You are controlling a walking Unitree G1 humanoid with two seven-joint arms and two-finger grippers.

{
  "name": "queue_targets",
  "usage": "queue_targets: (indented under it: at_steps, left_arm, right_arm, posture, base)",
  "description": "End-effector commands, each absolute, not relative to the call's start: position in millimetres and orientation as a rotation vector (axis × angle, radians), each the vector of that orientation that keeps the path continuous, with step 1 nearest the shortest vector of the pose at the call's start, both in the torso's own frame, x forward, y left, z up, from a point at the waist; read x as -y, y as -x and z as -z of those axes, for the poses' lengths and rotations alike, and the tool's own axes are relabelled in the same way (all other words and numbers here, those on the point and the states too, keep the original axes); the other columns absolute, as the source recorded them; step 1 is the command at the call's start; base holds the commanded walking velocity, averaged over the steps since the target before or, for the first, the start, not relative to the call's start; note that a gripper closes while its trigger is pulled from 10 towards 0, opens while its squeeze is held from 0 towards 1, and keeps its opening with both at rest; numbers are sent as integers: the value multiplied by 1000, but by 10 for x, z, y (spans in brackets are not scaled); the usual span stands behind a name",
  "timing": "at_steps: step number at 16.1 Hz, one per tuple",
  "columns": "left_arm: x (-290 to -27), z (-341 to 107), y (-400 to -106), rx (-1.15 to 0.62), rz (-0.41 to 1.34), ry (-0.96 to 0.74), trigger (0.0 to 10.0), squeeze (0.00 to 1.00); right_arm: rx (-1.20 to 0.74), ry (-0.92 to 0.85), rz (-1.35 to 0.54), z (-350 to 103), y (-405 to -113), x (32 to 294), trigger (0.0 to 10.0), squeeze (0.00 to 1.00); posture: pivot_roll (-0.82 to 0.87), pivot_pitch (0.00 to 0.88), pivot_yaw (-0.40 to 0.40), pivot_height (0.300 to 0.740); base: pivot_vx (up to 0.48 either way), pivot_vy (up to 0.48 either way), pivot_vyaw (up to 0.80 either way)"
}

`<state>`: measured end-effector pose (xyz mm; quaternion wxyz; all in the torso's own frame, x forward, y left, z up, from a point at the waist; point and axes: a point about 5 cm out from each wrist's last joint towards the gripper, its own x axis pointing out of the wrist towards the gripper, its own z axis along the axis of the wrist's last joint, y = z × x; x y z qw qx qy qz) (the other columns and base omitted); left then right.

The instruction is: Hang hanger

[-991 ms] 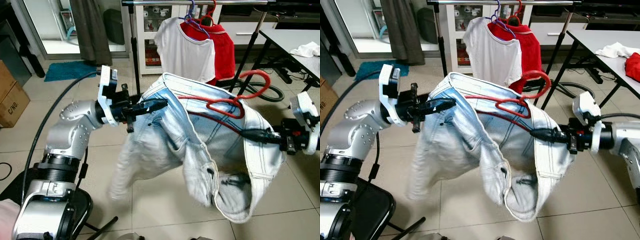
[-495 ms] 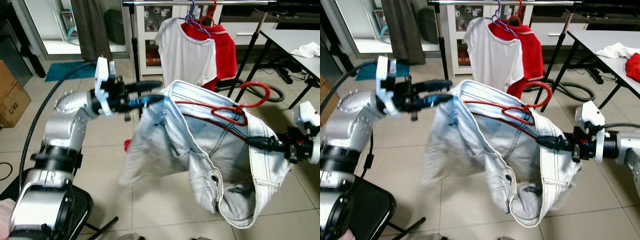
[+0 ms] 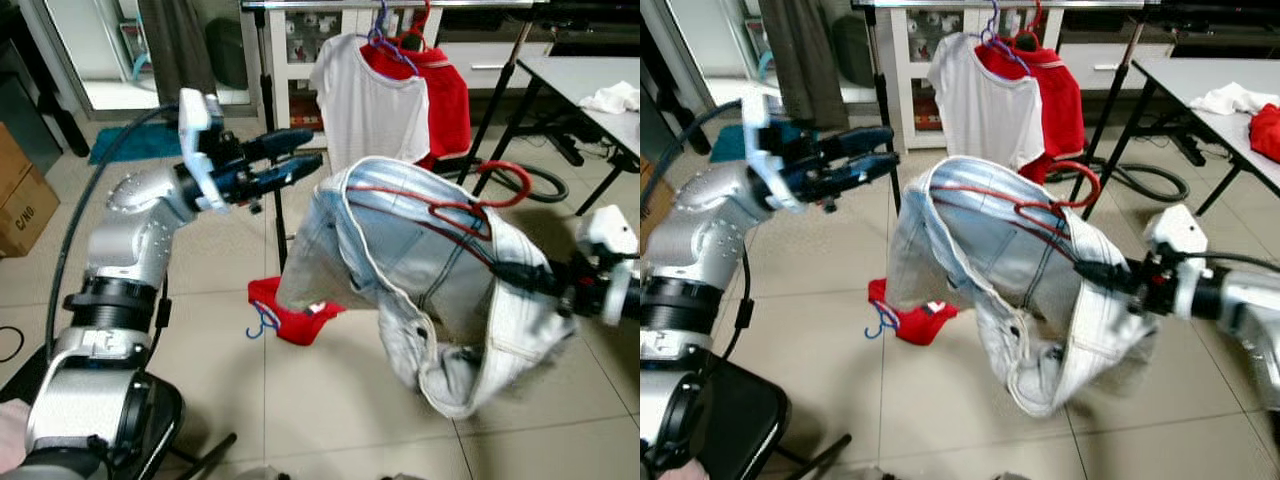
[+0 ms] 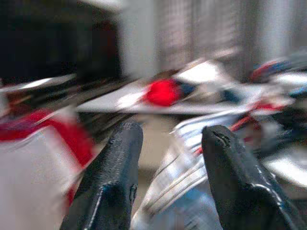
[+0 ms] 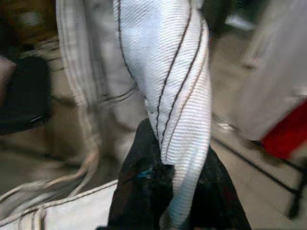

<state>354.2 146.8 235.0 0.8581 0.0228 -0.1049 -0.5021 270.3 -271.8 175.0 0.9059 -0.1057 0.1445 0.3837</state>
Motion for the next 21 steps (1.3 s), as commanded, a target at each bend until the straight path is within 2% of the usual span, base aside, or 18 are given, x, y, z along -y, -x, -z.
queue_targets:
  at_steps: [1,4,5,7,8,9,11,13,14,21]
  left_arm:
    - [-1367,-2362,-3614,190,954,-89,10000,1000]
    - [-1169,-2265,-3684,202,748,21,10000,1000]
    - [-1086,-2227,-3687,215,737,80,10000,1000]
    - [-1051,-2209,-3690,221,720,89,10000,1000]
    - [-1067,-2175,-3733,203,648,79,10000,412]
    - [-1085,-2110,-3789,164,590,70,10000,0]
    - [-1133,-2024,-3865,123,506,14,10000,0]
    - [-1151,-1981,-3887,110,497,-7,10000,0]
    - [-1149,-1975,-3892,112,493,-17,0,0]
    - [-1091,-2027,-3888,188,521,-63,0,0]
  right_arm:
    - [-211,251,-743,-1885,-2778,2635,0,0]
    - [-147,194,-628,-1809,-2863,2381,0,0]
    - [-132,174,-612,-1784,-2880,2262,0,0]
    - [-124,165,-605,-1773,-2888,2186,0,0]
    - [-108,154,-605,-1781,-2890,2091,0,0]
    - [-89,143,-622,-1814,-2876,2000,0,0]
    - [-75,138,-637,-1857,-2862,1940,0,0]
    - [-64,135,-638,-1885,-2860,1919,0,0]
    - [-60,134,-643,-1899,-2854,1904,0,0]
    - [-76,125,-622,-1884,-2847,1890,0,0]
  posture:
    - [-131,0,30,740]
    - [-126,0,25,740]
    - [-130,0,26,740]
    - [-133,0,31,740]
    - [-134,0,34,740]
    - [-134,0,33,740]
    - [-135,0,31,740]
    - [-136,0,32,740]
    - [-138,0,34,740]
    - [-135,0,32,740]
  base:
    - [0,0,0]
    - [0,0,0]
    - [0,0,0]
    - [0,0,0]
    - [0,0,0]
    - [0,0,0]
    - [0,0,0]
    - [0,0,0]
    - [0,0,0]
    - [0,0,0]
